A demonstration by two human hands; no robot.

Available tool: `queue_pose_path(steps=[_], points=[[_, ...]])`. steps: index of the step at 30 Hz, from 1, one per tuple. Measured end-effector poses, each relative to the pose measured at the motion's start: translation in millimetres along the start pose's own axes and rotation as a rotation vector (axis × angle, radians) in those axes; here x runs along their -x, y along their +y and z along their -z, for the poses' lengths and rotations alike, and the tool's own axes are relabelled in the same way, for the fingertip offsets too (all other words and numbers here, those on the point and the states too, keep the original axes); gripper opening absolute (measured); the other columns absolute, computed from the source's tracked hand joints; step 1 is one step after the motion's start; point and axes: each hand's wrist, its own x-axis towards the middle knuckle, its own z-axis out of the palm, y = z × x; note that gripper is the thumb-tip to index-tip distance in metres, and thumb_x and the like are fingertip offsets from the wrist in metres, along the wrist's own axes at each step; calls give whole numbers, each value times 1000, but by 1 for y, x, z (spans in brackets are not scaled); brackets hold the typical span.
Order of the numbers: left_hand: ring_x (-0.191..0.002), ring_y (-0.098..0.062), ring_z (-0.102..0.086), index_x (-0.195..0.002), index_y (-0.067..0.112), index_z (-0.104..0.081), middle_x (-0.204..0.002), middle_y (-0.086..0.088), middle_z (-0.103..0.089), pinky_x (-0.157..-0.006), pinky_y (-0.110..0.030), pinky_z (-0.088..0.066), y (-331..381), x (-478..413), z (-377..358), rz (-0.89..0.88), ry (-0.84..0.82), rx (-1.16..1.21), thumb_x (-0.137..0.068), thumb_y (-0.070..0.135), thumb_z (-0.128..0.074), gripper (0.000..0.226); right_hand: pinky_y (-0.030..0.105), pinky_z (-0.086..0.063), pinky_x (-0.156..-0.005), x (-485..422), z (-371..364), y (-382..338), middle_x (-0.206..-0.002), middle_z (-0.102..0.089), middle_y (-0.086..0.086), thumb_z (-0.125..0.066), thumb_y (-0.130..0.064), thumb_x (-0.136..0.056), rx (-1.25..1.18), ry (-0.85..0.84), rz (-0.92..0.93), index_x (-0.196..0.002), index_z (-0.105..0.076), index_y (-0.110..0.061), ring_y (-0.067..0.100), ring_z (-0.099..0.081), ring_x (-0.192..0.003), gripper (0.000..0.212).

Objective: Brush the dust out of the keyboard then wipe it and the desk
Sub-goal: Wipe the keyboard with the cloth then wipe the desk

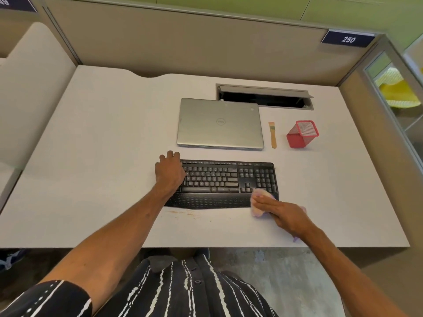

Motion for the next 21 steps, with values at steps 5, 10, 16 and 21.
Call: queue_pose_path(steps=[5,10,16,21], points=[[-123,-36,-58,-144,7,-53,-139,-14,-58,-91,-47,-54,2,-1,1,-4,-14,-20,-111,23,-55,37,35,-59,-98,36,13,28,-162,-32,-31,-64,-5,-95,51,39,-157,-153,-44,-49,1,-42,-146,75],[-123,-37,-60,-144,5,-54,-139,-15,-58,-91,-46,-55,5,-3,0,0,-12,-67,-110,24,-56,39,32,-60,-97,4,2,-1,-164,-32,-22,-72,-6,-93,47,25,-112,-154,-47,-40,6,-46,-143,75],[-122,-36,-61,-144,6,-53,-138,-14,-59,-92,-46,-54,8,-4,1,1,-13,-118,-110,28,-55,40,25,-53,-103,-49,-19,-42,-167,-22,-26,-60,-17,-103,-6,-54,73,-159,-39,-40,2,-38,-148,64],[-123,-37,-62,-146,7,-52,-140,-14,-59,-95,-48,-54,7,0,2,9,-21,-107,-111,30,-56,43,25,-51,-108,-17,-10,-18,-167,-22,-29,-62,-12,-102,-43,-46,56,-158,-38,-42,-1,-33,-150,68]])
